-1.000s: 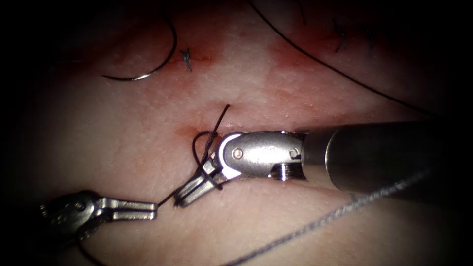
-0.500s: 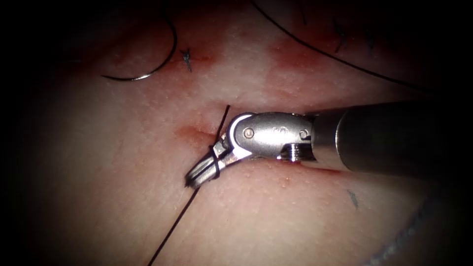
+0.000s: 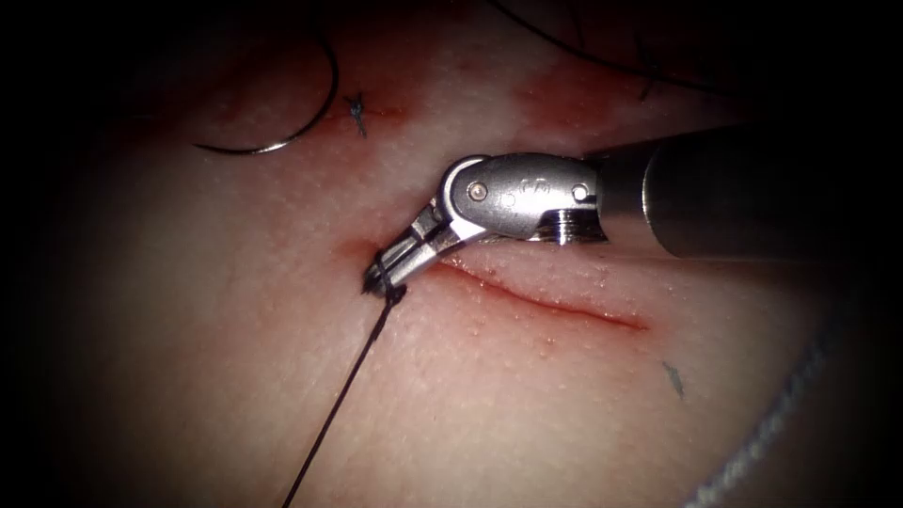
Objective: Wound Closure
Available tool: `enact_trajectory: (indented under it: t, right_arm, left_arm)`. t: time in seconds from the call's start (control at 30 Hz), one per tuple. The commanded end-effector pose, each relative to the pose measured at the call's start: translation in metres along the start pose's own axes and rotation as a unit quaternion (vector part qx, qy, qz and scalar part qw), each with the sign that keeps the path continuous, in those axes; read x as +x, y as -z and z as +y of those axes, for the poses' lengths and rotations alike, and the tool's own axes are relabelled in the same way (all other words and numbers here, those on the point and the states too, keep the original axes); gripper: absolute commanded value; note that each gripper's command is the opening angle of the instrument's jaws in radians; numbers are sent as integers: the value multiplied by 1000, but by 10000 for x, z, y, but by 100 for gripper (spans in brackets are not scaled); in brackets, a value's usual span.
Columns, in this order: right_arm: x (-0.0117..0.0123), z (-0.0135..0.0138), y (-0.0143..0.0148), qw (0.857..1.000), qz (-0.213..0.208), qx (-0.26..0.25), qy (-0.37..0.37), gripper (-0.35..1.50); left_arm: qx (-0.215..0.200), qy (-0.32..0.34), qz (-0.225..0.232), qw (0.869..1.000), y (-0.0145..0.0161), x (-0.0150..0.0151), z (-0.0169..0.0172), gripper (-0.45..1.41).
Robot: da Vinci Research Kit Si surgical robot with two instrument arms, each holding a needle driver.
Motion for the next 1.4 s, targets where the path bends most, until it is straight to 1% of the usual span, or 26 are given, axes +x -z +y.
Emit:
enact_trajectory:
  t: [0.03,0.3,0.37,0.47,0.6,0.7,0.73,0.77,0.83,0.87,1.07,1.33,1.4]
  right_arm:
    - [-8,6,-4,1000,0,0,1,-35]
    - [-14,6,16,1000,-6,-17,1,-35]
    - [-19,10,32,999,-14,-45,-4,-35]
    - [-20,16,41,997,-20,-69,-9,-35]
    - [-26,24,49,994,-22,-103,-18,-35]
    - [-35,24,48,992,-22,-122,-21,-35]
    - [-35,24,48,992,-22,-122,-21,-35]
    - [-40,23,46,991,-27,-130,-22,-35]
    - [-42,24,47,991,-28,-132,-22,-35]
    - [-45,27,52,988,-33,-147,-24,-35]
    - [-48,40,74,980,-41,-194,-34,-35]
    - [-50,36,80,975,-41,-217,-34,-35]
    - [-51,34,76,976,-33,-215,-33,-35]
  left_arm:
    - [-1,2,0,1000,-7,-10,4,-45]
    - [-3,12,-1,1000,-7,-16,1,-45]
    - [0,14,-1,1000,-6,-19,-3,-45]
    - [1,14,-1,1000,-7,-19,-1,-45]
    - [3,17,-1,1000,-10,-19,2,-45]
    - [3,15,-4,1000,-12,-26,7,-45]
    - [3,15,-4,1000,-12,-26,7,-45]
    - [2,17,-12,1000,-10,-32,13,-45]
    - [1,18,-15,1000,-9,-35,17,-45]
    - [1,21,-21,1000,-6,-40,26,-45]
    - [-2,24,-23,999,-1,-44,56,-45]
    - [-5,28,-27,999,-1,-56,94,-45]
    - [-4,33,-28,999,-6,-45,92,-45]
